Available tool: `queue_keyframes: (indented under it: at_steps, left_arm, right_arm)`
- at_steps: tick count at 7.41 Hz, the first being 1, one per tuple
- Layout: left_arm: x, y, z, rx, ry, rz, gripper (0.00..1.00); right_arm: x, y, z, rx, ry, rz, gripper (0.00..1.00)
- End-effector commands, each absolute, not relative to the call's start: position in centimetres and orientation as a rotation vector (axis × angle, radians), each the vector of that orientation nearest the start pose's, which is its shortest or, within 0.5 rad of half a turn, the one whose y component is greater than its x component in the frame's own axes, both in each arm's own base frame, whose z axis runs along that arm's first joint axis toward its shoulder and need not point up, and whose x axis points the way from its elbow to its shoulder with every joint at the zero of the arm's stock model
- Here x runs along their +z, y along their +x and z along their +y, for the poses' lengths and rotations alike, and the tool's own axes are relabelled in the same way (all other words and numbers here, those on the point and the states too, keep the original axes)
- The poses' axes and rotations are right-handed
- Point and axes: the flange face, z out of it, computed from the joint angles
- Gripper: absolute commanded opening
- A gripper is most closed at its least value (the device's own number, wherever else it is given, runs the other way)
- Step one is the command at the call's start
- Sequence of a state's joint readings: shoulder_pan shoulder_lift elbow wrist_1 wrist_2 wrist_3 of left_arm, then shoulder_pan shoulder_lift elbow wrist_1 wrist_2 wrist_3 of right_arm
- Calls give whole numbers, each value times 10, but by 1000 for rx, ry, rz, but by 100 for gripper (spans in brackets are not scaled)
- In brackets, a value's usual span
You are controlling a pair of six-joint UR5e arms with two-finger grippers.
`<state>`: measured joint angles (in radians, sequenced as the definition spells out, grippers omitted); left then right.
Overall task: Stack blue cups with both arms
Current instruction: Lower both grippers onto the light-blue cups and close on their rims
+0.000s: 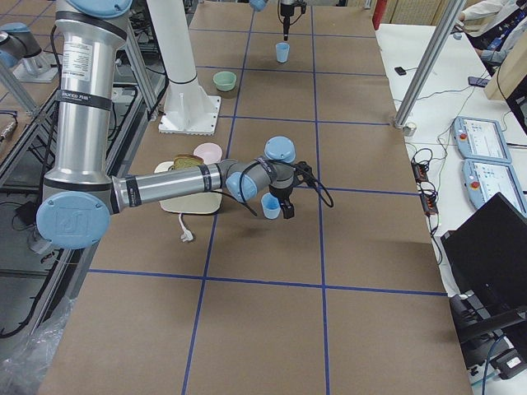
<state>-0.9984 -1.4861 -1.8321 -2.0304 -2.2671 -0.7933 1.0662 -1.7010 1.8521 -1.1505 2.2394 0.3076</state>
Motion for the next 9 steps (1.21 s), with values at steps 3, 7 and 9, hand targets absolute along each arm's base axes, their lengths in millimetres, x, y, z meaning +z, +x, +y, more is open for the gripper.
queue_keyframes:
  at_steps: [3,7,9]
  left_arm:
    - [521,224,-424,16,8,917,78]
    - [522,224,-423,17,6,916,74]
    - [524,225,-424,17,4,916,69]
  right_arm:
    - [531,-165,-440,-368,256,-814,99]
    - [541,-188,-433,-404,252,-760,96]
    - [544,-200,-429,-426,243,-752,92]
